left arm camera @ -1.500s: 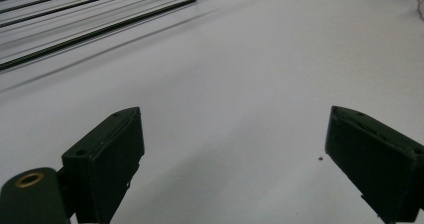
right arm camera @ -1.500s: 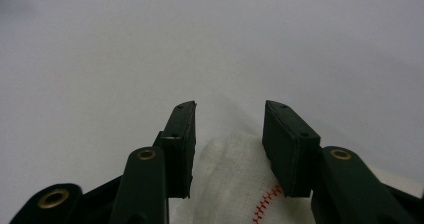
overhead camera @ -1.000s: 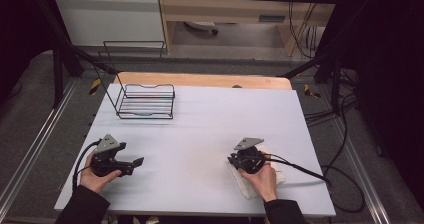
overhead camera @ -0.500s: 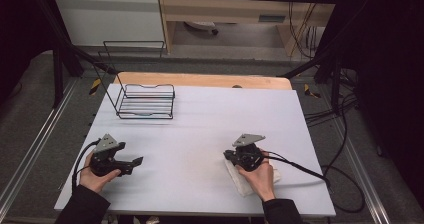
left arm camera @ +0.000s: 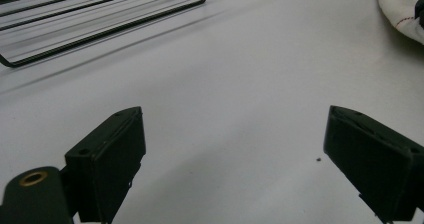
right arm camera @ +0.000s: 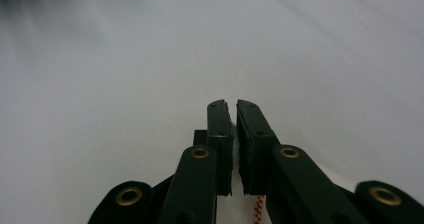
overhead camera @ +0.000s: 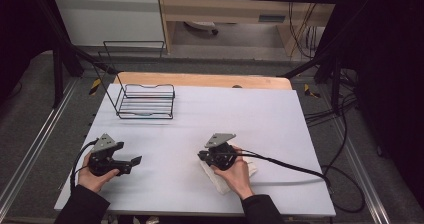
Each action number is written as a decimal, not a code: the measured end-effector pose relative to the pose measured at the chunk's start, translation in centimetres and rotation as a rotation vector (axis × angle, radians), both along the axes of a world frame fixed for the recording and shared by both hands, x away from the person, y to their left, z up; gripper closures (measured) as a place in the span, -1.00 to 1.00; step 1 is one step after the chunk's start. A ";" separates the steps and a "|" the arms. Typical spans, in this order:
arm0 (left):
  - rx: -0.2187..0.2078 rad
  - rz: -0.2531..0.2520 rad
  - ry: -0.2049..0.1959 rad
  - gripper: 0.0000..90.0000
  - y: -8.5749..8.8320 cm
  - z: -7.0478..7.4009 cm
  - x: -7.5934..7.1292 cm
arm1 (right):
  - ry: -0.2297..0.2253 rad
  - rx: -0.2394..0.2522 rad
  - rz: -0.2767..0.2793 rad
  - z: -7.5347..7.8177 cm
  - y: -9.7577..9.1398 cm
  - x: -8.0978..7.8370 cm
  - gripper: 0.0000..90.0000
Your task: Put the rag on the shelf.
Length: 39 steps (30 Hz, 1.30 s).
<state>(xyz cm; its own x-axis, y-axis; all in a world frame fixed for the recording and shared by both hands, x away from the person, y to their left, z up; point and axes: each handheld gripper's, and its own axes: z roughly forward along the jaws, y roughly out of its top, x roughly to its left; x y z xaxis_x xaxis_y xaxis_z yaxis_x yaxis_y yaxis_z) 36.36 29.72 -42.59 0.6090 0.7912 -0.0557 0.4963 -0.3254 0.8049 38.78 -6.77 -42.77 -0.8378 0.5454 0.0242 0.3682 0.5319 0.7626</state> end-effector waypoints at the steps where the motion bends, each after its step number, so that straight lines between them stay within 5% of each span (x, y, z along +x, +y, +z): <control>1: -0.004 0.002 -0.001 -0.79 0.0 0.0 0.0 | 0.002 0.002 0.003 0.0 0.4 0.0 0.90; 16: 0.002 0.003 -0.002 -0.79 0.1 0.0 0.0 | 0.050 0.020 0.104 -1.4 4.9 0.1 0.87; 18: 0.004 0.003 -0.002 -0.78 0.0 0.1 0.0 | 0.080 0.037 0.091 -1.6 5.0 0.3 0.71; 22: 0.000 -0.004 -0.001 -0.77 -0.2 0.2 -0.1 | 0.071 0.090 0.072 -0.8 4.8 0.6 0.36; 28: -0.005 -0.020 0.004 -0.69 -1.6 0.8 -0.3 | -0.016 0.088 -0.015 1.9 2.1 1.0 -0.17; 31: -0.008 -0.028 0.014 -0.57 -2.6 1.1 -0.2 | -0.025 0.091 -0.093 2.6 -0.9 1.3 -0.42; 39: -0.004 -0.094 0.042 -0.39 -7.3 1.8 -0.1 | -0.009 0.080 -0.190 2.0 -6.1 0.8 -0.64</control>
<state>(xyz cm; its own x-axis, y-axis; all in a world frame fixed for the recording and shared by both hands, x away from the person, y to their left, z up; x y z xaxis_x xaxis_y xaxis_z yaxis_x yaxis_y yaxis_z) 36.24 22.47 -40.78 0.6778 0.7303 -0.0856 0.4971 -0.3693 0.7852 39.54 -12.90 -40.78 -0.7204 0.6904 0.0662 0.4489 0.3914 0.8033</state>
